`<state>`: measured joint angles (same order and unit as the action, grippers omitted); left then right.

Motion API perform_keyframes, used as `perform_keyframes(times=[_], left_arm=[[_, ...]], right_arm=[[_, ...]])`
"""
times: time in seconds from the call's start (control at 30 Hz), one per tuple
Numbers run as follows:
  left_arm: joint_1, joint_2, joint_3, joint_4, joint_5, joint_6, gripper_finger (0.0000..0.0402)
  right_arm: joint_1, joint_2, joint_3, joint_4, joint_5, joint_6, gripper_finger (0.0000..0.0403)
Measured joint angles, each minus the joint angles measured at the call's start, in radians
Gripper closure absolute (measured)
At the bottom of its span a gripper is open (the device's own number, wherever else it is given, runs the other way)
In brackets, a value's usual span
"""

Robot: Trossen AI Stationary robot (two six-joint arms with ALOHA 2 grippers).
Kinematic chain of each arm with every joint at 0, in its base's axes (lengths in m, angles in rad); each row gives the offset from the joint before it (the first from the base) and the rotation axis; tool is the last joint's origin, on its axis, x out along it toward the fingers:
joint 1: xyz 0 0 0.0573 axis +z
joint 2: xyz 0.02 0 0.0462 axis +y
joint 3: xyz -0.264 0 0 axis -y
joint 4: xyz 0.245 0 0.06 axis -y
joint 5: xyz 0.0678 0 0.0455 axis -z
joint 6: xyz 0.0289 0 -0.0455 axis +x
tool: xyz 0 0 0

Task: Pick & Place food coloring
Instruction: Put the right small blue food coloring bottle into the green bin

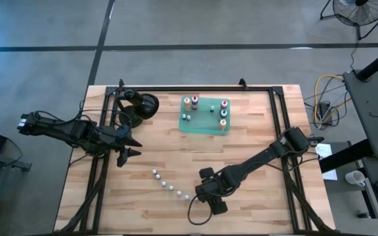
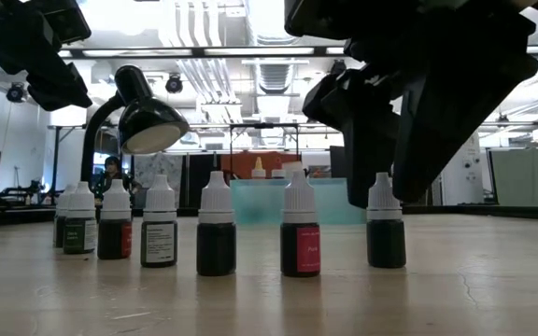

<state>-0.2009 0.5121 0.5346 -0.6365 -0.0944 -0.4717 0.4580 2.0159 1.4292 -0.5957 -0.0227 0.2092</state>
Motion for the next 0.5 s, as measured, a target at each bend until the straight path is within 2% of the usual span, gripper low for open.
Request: perform_keyframes(times=[0.5], left_arm=[[0.000, 0.000, 0.000, 0.000, 0.000, 0.000, 0.0239]], right_arm=[[0.000, 0.000, -0.022, 0.011, 0.002, 0.000, 0.0277]])
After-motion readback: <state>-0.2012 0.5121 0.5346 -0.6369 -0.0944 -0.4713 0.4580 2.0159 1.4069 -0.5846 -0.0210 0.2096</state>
